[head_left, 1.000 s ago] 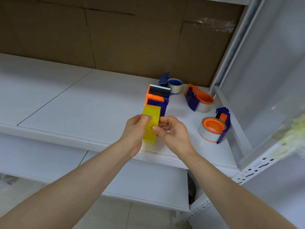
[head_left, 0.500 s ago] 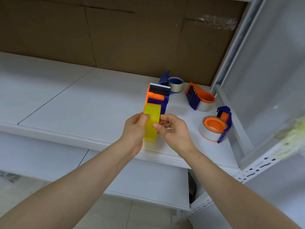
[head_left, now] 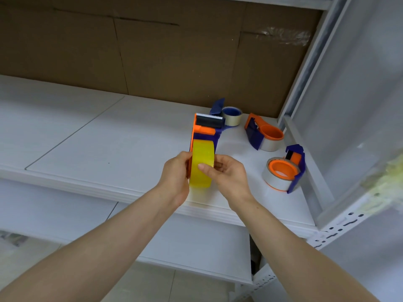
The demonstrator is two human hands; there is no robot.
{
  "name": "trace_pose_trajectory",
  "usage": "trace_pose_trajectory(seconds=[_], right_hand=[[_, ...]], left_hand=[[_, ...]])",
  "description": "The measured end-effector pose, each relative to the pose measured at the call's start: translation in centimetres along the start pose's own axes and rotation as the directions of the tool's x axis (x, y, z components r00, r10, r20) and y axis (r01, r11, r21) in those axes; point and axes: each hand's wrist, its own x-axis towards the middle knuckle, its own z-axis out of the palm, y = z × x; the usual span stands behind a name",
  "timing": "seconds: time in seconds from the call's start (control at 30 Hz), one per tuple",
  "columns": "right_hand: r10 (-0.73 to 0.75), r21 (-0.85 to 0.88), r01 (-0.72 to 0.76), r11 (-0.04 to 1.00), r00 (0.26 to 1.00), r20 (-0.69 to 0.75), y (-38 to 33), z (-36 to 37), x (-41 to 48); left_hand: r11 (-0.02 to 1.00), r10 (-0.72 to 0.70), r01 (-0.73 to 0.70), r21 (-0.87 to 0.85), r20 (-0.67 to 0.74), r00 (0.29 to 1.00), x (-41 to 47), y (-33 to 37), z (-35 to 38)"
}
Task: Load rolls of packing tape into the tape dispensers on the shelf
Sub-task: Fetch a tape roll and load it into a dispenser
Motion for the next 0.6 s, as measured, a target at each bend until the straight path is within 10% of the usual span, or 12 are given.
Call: trace_pose_trajectory(seconds=[0.6], right_hand=[[0.122,0.322,-0.103,0.941,0.992,-0.039,-0.5,-3.2,1.4]], left_hand=[[0.940,0.245,-0.214,0.266,-0.086,0.966,1.2,1.7,1.2]])
